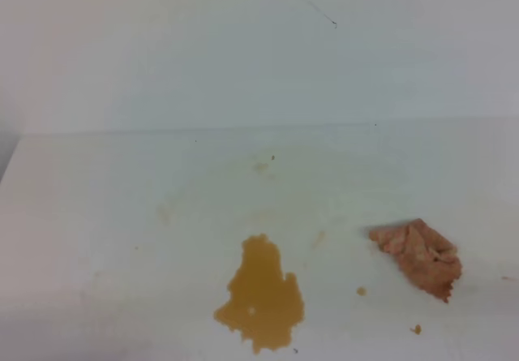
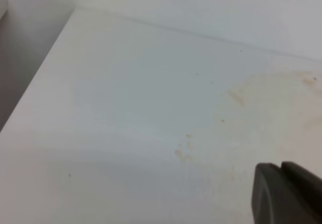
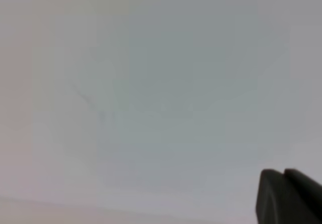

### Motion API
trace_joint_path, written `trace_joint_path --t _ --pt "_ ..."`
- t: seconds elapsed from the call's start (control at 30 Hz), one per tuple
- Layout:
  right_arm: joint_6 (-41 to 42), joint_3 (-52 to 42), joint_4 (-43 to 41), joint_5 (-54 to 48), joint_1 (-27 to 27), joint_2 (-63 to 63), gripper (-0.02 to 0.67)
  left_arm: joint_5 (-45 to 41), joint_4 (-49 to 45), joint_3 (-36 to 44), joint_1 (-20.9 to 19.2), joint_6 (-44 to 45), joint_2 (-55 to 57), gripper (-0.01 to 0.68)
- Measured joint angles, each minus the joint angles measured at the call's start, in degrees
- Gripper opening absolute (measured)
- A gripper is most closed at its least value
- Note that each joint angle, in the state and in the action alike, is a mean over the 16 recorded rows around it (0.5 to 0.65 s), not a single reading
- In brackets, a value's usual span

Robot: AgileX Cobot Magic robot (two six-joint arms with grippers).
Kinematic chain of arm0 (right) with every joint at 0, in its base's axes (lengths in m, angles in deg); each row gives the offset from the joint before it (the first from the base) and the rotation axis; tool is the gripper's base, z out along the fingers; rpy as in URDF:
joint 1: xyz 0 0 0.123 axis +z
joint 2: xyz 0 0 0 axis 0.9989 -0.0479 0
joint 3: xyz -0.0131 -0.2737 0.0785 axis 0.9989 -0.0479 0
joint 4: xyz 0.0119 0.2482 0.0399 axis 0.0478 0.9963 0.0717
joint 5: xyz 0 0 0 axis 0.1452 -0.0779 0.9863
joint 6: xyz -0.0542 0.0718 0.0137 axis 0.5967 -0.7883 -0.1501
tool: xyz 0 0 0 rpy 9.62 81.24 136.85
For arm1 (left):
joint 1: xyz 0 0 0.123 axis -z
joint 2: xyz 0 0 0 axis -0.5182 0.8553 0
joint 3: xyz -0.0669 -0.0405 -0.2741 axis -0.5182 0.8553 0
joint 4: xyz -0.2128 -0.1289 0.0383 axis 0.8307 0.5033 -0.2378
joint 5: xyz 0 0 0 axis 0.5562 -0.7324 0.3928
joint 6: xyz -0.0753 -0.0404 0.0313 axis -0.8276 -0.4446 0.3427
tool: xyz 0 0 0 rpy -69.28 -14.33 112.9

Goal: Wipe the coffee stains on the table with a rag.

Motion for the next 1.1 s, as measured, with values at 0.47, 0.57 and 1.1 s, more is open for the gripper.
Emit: trace_joint_path --t 0.47,0.57,1.1 --pt "-2.75 15.02 11.44 -9.54 0.0 -6.8 -0.003 0.0 0.0 0.0 0.0 0.0 0.0 0.001" --pt "-2.02 20.85 11.64 -17.19 0.0 -12.33 -0.003 0.0 0.0 0.0 0.0 0.0 0.0 0.001" --pt "21.24 40.98 25.18 -43.6 0.0 -45.97 -0.003 0.0 0.0 0.0 0.0 0.0 0.0 0.001"
